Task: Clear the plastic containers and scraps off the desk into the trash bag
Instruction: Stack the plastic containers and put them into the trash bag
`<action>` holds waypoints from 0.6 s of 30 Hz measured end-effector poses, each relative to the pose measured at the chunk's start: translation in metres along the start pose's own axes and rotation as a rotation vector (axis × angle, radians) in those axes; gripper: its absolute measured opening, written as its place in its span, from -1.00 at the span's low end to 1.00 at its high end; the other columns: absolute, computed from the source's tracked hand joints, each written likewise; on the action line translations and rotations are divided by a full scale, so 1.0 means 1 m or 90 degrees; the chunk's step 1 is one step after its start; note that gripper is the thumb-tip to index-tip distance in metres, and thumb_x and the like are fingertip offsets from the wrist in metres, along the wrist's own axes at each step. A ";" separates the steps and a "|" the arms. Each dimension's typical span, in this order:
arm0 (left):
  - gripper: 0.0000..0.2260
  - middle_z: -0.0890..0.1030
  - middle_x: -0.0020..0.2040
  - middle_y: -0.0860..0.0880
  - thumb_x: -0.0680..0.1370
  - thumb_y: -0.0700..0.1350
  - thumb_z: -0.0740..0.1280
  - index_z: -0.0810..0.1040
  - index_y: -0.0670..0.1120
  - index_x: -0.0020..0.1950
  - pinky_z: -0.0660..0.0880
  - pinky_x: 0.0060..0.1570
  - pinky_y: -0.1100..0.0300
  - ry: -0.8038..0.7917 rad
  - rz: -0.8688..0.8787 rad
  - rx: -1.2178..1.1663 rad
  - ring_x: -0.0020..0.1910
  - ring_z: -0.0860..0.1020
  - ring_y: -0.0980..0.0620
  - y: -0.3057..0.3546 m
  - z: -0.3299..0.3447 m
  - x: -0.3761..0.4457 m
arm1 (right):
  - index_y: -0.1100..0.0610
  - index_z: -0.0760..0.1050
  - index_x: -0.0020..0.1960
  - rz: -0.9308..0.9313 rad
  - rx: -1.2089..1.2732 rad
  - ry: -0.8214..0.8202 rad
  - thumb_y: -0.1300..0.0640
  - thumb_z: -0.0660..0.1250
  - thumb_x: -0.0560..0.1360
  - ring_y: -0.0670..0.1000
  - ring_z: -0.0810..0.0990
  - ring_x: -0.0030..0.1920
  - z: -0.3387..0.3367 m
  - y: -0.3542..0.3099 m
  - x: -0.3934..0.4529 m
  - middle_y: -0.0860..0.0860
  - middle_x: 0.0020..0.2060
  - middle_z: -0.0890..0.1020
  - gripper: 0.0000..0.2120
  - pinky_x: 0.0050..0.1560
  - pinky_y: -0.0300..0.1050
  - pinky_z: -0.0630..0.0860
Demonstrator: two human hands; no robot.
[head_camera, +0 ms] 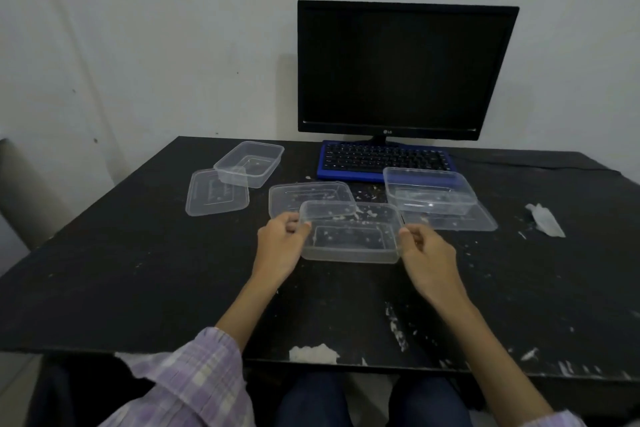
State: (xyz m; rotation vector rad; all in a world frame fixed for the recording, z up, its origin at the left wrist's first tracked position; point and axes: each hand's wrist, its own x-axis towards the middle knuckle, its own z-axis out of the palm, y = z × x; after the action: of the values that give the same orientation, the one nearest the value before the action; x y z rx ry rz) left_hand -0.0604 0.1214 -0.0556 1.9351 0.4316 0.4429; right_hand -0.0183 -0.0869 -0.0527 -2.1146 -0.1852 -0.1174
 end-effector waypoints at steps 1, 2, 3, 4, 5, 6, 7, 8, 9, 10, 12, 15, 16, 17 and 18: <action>-0.73 0.60 0.04 -0.04 0.56 -0.07 0.28 0.51 -0.11 0.23 0.45 -0.06 0.24 -0.003 -0.002 0.004 -0.01 0.56 0.06 -0.002 0.000 -0.003 | 0.10 0.48 0.20 0.004 -0.006 -0.003 0.05 0.16 0.61 -0.13 0.48 -0.10 -0.001 0.002 -0.004 0.00 -0.01 0.53 -0.76 -0.15 -0.31 0.35; -0.74 0.60 0.03 -0.04 0.56 -0.08 0.28 0.51 -0.11 0.22 0.46 -0.11 0.27 -0.005 -0.002 0.008 -0.01 0.57 0.06 -0.004 -0.001 -0.006 | 0.11 0.48 0.20 0.004 -0.012 -0.004 0.05 0.15 0.61 -0.11 0.49 -0.08 -0.002 0.004 -0.007 0.00 -0.01 0.54 -0.75 -0.11 -0.28 0.37; -0.75 0.60 0.02 -0.04 0.56 -0.09 0.28 0.51 -0.11 0.22 0.46 -0.14 0.30 -0.007 -0.002 0.010 -0.02 0.57 0.06 -0.006 -0.001 -0.007 | 0.12 0.48 0.20 0.002 -0.017 -0.004 0.04 0.15 0.61 -0.07 0.51 -0.05 -0.001 0.006 -0.009 0.01 -0.02 0.55 -0.74 -0.05 -0.23 0.39; -0.75 0.61 0.01 -0.04 0.56 -0.09 0.28 0.51 -0.11 0.21 0.46 -0.15 0.31 -0.007 0.000 0.012 -0.02 0.58 0.06 -0.008 -0.002 -0.009 | 0.13 0.49 0.20 0.000 -0.021 -0.003 0.04 0.15 0.61 -0.05 0.52 -0.03 0.000 0.008 -0.010 0.00 -0.03 0.56 -0.73 -0.02 -0.20 0.39; -0.76 0.61 0.01 -0.04 0.56 -0.10 0.28 0.52 -0.11 0.21 0.48 -0.13 0.29 -0.006 0.000 0.013 -0.03 0.58 0.07 -0.009 -0.003 -0.010 | 0.14 0.49 0.19 -0.002 -0.025 -0.004 0.04 0.15 0.61 -0.04 0.52 -0.03 0.001 0.010 -0.012 0.00 -0.06 0.55 -0.73 -0.01 -0.20 0.38; -0.76 0.61 0.02 -0.05 0.56 -0.10 0.28 0.52 -0.11 0.20 0.50 -0.09 0.25 -0.005 -0.002 0.011 -0.03 0.58 0.06 -0.010 -0.004 -0.009 | 0.14 0.49 0.19 -0.004 -0.031 -0.006 0.04 0.14 0.61 -0.05 0.51 -0.06 0.002 0.011 -0.012 -0.01 -0.08 0.55 -0.74 -0.03 -0.20 0.36; -0.76 0.61 0.03 -0.05 0.56 -0.10 0.28 0.52 -0.11 0.20 0.51 -0.05 0.21 -0.003 -0.005 0.006 -0.03 0.57 0.06 -0.010 -0.005 -0.009 | 0.14 0.49 0.18 -0.003 -0.039 -0.008 0.04 0.14 0.61 -0.06 0.49 -0.08 0.003 0.011 -0.012 -0.01 -0.08 0.54 -0.74 -0.04 -0.21 0.35; -0.75 0.60 0.05 -0.05 0.56 -0.11 0.28 0.51 -0.12 0.22 0.50 -0.04 0.19 0.002 -0.010 0.004 -0.02 0.56 0.06 -0.009 -0.005 -0.008 | 0.13 0.49 0.19 -0.003 -0.047 -0.008 0.04 0.14 0.61 -0.08 0.48 -0.08 0.003 0.011 -0.011 0.00 -0.06 0.54 -0.73 -0.05 -0.22 0.33; -0.73 0.58 0.07 -0.04 0.56 -0.11 0.27 0.49 -0.13 0.24 0.47 -0.06 0.22 0.008 -0.014 0.007 -0.01 0.54 0.06 -0.007 -0.007 -0.006 | 0.13 0.48 0.20 -0.006 -0.054 -0.006 0.04 0.14 0.61 -0.08 0.48 -0.07 0.003 0.010 -0.008 0.01 -0.02 0.54 -0.73 -0.04 -0.22 0.33; -0.72 0.56 0.09 -0.05 0.56 -0.11 0.26 0.48 -0.14 0.26 0.43 -0.10 0.27 0.018 -0.016 0.013 -0.01 0.51 0.07 -0.006 -0.008 -0.004 | 0.13 0.47 0.22 -0.010 -0.060 -0.001 0.04 0.14 0.61 -0.07 0.48 -0.04 0.002 0.009 -0.005 0.03 0.03 0.54 -0.72 -0.03 -0.22 0.33; -0.70 0.54 0.13 -0.05 0.57 -0.11 0.26 0.46 -0.14 0.29 0.37 -0.10 0.32 0.041 -0.014 0.027 0.01 0.47 0.10 -0.003 -0.012 0.006 | 0.14 0.46 0.24 -0.028 -0.065 0.013 0.04 0.16 0.60 -0.05 0.50 0.00 -0.001 0.005 0.006 0.05 0.09 0.54 -0.71 -0.02 -0.21 0.36; -0.70 0.55 0.20 -0.09 0.57 -0.12 0.25 0.46 -0.16 0.29 0.35 0.05 0.24 0.061 -0.008 0.039 0.05 0.44 0.12 0.002 -0.020 0.023 | 0.15 0.49 0.19 -0.068 -0.079 0.009 0.10 0.17 0.60 -0.10 0.50 -0.08 -0.005 -0.011 0.026 0.05 0.05 0.56 -0.76 -0.10 -0.30 0.38; -0.70 0.55 0.21 -0.11 0.57 -0.13 0.25 0.46 -0.17 0.29 0.35 0.06 0.23 0.064 -0.010 0.043 0.06 0.45 0.11 0.003 -0.021 0.030 | 0.15 0.50 0.18 -0.082 -0.086 -0.005 0.12 0.17 0.60 -0.16 0.48 -0.15 -0.005 -0.017 0.034 0.02 -0.01 0.56 -0.77 -0.19 -0.37 0.35; -0.70 0.54 0.21 -0.12 0.58 -0.13 0.25 0.46 -0.18 0.29 0.35 0.07 0.22 0.067 -0.014 0.048 0.07 0.45 0.09 0.004 -0.023 0.036 | 0.15 0.50 0.18 -0.091 -0.095 -0.024 0.14 0.17 0.60 -0.22 0.44 -0.22 -0.005 -0.024 0.041 0.00 -0.06 0.55 -0.78 -0.27 -0.41 0.30; -0.70 0.54 0.22 -0.13 0.58 -0.13 0.25 0.46 -0.19 0.29 0.35 0.07 0.21 0.068 -0.020 0.057 0.10 0.47 0.05 0.005 -0.024 0.043 | 0.14 0.51 0.17 -0.094 -0.109 -0.045 0.15 0.16 0.61 -0.24 0.42 -0.26 -0.003 -0.030 0.048 -0.03 -0.12 0.53 -0.78 -0.32 -0.42 0.28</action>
State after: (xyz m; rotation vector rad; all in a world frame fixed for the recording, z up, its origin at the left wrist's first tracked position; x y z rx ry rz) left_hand -0.0347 0.1591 -0.0376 1.9948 0.5586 0.5166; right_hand 0.0235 -0.0698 -0.0178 -2.2759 -0.3868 -0.1503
